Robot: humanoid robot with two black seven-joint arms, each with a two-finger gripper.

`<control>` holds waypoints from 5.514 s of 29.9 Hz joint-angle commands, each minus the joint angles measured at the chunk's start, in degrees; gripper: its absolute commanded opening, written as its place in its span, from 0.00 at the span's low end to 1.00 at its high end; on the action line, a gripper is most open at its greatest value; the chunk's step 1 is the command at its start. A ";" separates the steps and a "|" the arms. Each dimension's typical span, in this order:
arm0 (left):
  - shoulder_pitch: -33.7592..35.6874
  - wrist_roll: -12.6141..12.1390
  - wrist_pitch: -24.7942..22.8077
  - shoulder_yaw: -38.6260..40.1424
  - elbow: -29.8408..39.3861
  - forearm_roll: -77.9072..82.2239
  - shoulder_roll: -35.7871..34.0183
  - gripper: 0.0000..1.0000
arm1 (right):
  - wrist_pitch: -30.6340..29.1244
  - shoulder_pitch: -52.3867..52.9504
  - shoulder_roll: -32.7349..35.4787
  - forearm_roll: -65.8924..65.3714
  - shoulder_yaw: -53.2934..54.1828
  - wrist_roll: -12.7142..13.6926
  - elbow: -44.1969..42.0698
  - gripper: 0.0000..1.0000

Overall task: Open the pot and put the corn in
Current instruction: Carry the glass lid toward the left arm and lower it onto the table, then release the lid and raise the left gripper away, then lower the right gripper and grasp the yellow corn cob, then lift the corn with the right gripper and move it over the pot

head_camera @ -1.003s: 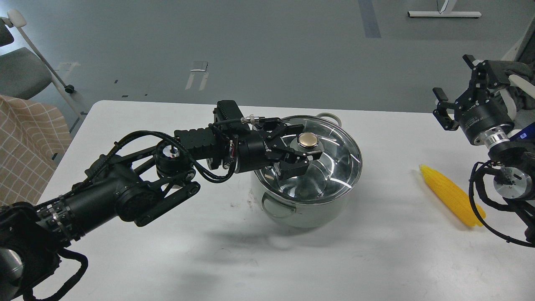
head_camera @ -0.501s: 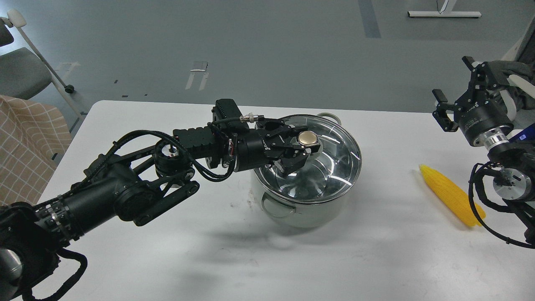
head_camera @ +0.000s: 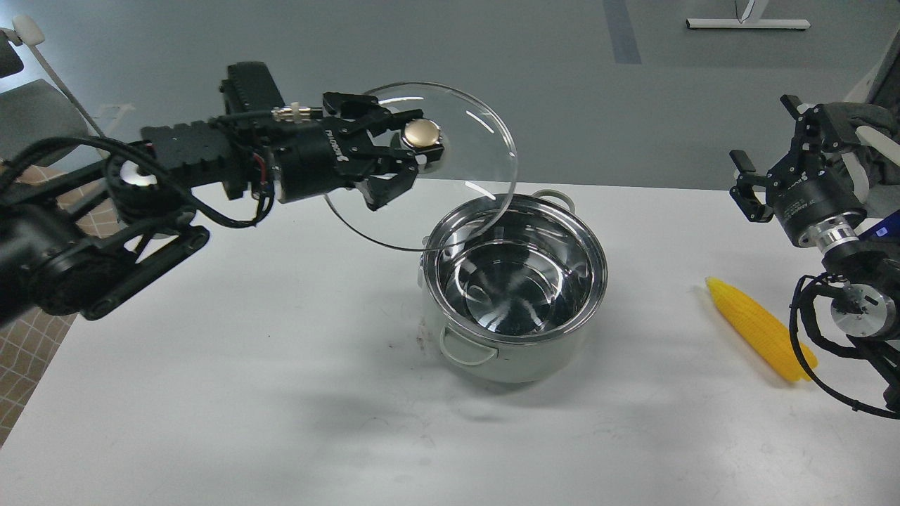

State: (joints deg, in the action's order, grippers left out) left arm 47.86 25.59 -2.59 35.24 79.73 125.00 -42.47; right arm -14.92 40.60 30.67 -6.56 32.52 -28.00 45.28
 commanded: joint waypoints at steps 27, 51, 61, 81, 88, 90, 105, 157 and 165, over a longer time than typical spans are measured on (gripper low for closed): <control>-32.39 2.41 30.59 0.79 -19.61 -6.79 -4.20 0.12 | 0.06 -1.31 -0.26 -0.21 1.32 0.00 0.08 0.98; -34.15 2.41 30.59 0.53 -28.58 -8.81 1.52 0.45 | 0.06 -1.31 -0.61 -0.91 1.32 0.00 -0.10 0.98; -34.24 2.41 30.59 0.53 -28.58 -8.90 1.43 0.83 | 0.06 -1.58 -0.61 -1.00 1.32 0.00 -0.10 0.98; -22.92 2.41 22.38 1.93 -15.22 -49.56 -3.76 0.97 | 2.00 -0.09 5.89 -15.49 0.71 0.00 5.78 0.98; -10.97 2.41 1.14 2.20 -14.87 -82.49 -3.76 0.97 | 2.00 2.54 18.44 -30.49 -4.02 0.00 12.89 0.98; -9.55 2.41 -4.51 2.20 -14.78 -90.17 -3.67 0.97 | 2.52 4.13 21.79 -38.06 -7.02 0.00 14.40 0.98; -10.07 2.41 -11.83 6.86 -11.44 -99.07 -0.42 0.97 | 12.72 4.40 33.85 -88.71 -22.58 0.00 18.36 0.99; -11.57 2.41 -11.83 8.00 -9.24 -98.81 -0.42 0.97 | 17.64 52.64 4.86 -75.89 -62.04 0.00 14.49 0.13; -11.48 2.41 -11.74 7.91 -9.33 -98.63 0.11 0.97 | 17.20 55.02 -9.11 -74.74 -69.24 0.00 16.24 0.13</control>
State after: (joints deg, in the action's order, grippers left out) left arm 36.30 28.00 -14.41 43.09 70.46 26.21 -42.49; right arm 2.45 94.85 25.43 -81.33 -33.61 -28.01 60.33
